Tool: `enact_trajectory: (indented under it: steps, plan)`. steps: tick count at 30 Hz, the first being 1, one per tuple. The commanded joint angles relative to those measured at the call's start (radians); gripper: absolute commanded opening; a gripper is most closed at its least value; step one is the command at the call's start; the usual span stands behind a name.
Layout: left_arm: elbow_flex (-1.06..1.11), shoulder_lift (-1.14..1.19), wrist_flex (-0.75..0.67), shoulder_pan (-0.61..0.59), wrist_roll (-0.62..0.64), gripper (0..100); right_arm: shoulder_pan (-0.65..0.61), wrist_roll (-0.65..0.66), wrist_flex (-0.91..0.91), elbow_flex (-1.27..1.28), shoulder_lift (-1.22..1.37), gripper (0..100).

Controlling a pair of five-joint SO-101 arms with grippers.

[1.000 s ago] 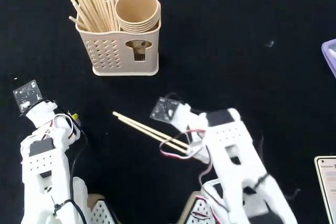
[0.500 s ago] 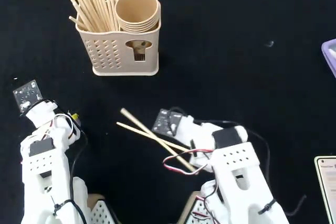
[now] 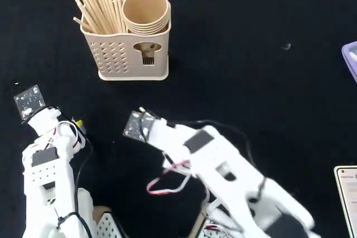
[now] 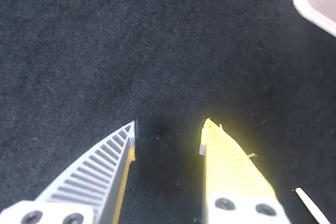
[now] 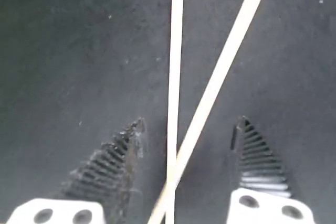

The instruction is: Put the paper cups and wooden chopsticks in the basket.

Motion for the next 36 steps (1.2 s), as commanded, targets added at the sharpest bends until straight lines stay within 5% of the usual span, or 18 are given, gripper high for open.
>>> enact_trajectory:
  steps: [1,7,14,28,36]
  plan:
    - [-0.008,-0.015,-0.015,0.008,0.003,21,-0.003,-0.008,-0.034,-0.119,0.156,26.9]
    - [-0.008,-0.015,-0.015,0.008,0.003,21,-0.002,-0.005,-0.107,-0.162,0.354,26.0]
    - [-0.008,-0.015,-0.015,0.008,0.003,21,0.003,-0.011,-0.109,-0.163,0.320,0.8]
    - [-0.010,-0.015,-0.015,0.008,0.003,21,0.003,-0.087,-0.095,-0.101,0.061,1.1]
    - [-0.012,-0.015,-0.015,0.008,0.003,21,-0.084,-0.269,0.209,-0.579,-0.191,1.1]
